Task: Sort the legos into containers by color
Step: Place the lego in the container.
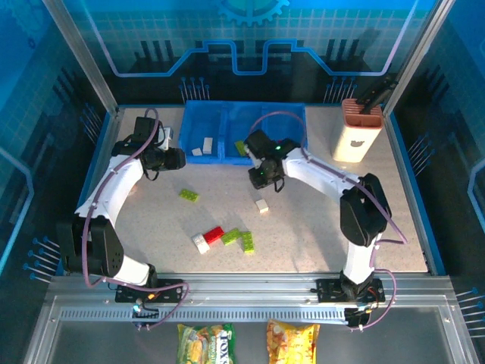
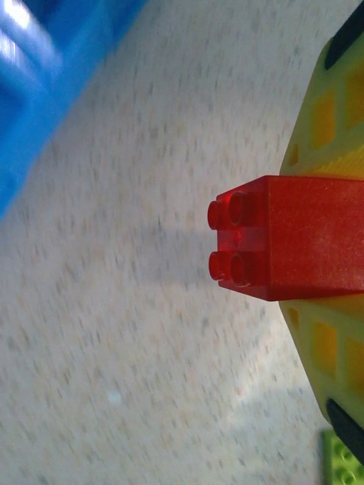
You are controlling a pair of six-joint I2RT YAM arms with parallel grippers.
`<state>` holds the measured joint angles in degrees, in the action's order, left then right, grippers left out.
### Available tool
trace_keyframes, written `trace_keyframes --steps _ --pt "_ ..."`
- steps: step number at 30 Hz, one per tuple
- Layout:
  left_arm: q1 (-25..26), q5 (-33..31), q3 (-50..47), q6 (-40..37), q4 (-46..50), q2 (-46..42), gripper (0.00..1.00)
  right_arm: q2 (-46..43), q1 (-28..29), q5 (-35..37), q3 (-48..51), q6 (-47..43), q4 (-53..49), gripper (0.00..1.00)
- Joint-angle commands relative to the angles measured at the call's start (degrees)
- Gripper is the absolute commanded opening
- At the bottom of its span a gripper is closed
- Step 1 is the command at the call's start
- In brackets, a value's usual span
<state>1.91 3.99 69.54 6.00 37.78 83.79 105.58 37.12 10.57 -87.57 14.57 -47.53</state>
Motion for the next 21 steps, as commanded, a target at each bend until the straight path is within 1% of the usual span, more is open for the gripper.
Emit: trace_keyframes --steps 1,5,9,13,21 --pt "-0.74 1.35 -0.98 0.07 -0.19 -1.56 0.49 -2.27 -4.99 1.70 -0.87 -0.30 -3.06 0.36" --pt "-0.71 1.29 -1.01 0.11 -0.22 -1.73 0.49 -1.05 -10.04 3.06 -3.60 -1.01 -3.53 0.36" --pt "-0.68 1.22 -0.98 0.07 -0.16 -1.87 0.49 1.99 -12.71 5.42 -7.30 -1.38 -3.10 0.36" --pt "-0.68 0.84 -1.34 0.24 -0.48 -2.32 0.49 6.61 -13.68 8.36 -11.81 -1.87 -2.13 0.35" --pt "-0.73 0.42 -1.42 0.12 -0.48 -2.21 0.49 15.52 -13.75 15.81 -20.34 -3.16 -1.10 0.35"
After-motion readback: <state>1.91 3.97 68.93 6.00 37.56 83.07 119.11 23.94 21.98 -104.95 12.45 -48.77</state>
